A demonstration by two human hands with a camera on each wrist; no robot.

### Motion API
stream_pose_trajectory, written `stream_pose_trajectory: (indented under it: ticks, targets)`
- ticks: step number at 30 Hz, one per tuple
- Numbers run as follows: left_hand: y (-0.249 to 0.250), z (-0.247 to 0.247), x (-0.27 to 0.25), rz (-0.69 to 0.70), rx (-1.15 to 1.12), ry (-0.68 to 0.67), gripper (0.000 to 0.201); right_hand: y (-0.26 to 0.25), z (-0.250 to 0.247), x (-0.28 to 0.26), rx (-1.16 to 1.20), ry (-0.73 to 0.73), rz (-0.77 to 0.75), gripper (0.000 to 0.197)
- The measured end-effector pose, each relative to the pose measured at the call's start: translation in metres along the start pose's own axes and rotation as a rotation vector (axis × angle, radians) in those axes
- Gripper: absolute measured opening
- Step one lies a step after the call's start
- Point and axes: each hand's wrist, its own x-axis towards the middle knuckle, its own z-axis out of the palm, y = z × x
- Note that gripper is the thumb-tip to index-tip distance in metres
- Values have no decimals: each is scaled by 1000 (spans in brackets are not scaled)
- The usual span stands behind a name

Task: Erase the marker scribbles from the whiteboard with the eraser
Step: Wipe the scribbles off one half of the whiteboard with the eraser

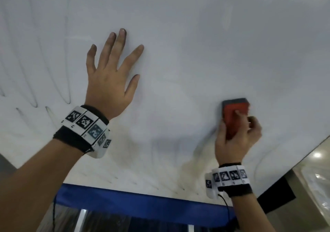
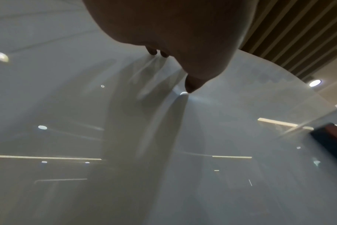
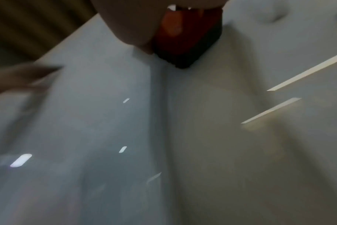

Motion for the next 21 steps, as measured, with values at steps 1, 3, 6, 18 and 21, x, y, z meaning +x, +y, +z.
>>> stream_pose_trajectory:
  ticks: [1, 3, 6, 18, 21]
  targets:
    - [6, 1, -1, -30, -22, -2, 57, 9, -7, 11, 41, 101, 119, 52]
    - [20, 0, -1, -99, -53, -12, 58, 7, -1, 12, 88, 227, 262, 55]
    - [39, 0, 0, -183, -72, -18, 59, -32, 35, -32, 50, 113, 126, 48]
    - [48, 6, -3, -297, -170, 20, 58, 13, -11, 23, -9, 81, -27, 42]
    - [59, 6, -1, -336, -201, 13, 62, 19, -13, 49, 72, 269, 230, 49]
